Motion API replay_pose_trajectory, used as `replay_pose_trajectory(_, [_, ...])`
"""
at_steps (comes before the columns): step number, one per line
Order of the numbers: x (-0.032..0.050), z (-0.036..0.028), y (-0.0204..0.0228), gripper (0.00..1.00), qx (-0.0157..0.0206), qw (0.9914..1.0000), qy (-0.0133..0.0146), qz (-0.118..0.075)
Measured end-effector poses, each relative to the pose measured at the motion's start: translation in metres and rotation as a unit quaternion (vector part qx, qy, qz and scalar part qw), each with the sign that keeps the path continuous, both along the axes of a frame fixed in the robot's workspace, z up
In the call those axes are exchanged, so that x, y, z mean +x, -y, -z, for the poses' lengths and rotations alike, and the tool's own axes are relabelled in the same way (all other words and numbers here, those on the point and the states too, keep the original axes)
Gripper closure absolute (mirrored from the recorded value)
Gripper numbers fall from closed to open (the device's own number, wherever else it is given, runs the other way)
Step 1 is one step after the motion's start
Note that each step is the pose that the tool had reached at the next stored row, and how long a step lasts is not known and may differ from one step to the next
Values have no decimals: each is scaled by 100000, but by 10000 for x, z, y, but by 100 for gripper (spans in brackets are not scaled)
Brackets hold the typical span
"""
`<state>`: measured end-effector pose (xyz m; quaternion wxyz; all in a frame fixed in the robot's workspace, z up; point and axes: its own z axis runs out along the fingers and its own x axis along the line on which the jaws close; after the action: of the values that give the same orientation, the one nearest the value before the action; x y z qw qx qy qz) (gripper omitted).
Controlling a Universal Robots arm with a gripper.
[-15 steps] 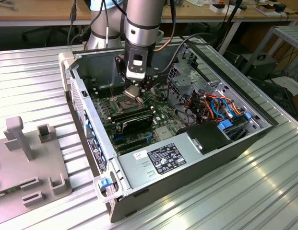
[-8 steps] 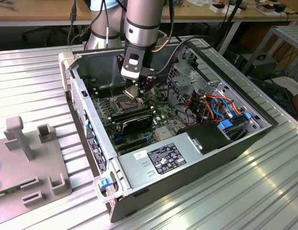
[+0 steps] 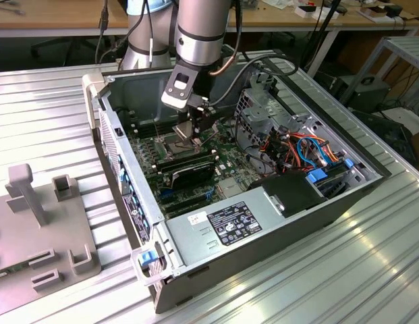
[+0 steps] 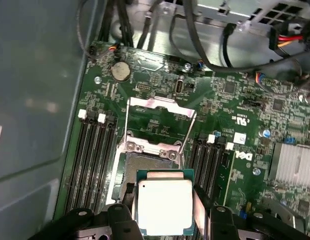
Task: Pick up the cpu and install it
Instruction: 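Place the cpu into insertion slot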
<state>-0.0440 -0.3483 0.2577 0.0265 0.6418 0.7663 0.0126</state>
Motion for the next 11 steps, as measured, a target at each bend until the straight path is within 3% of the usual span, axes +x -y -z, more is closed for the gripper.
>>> replay_pose_trajectory(5, [0,2,0,45,2,99880,1,4903])
replay_pose_trajectory(9, [0,3,0,45,-1,99666,-1,8168])
replay_pose_trajectory(11, [0,3,0,45,-4,99633,0,8555])
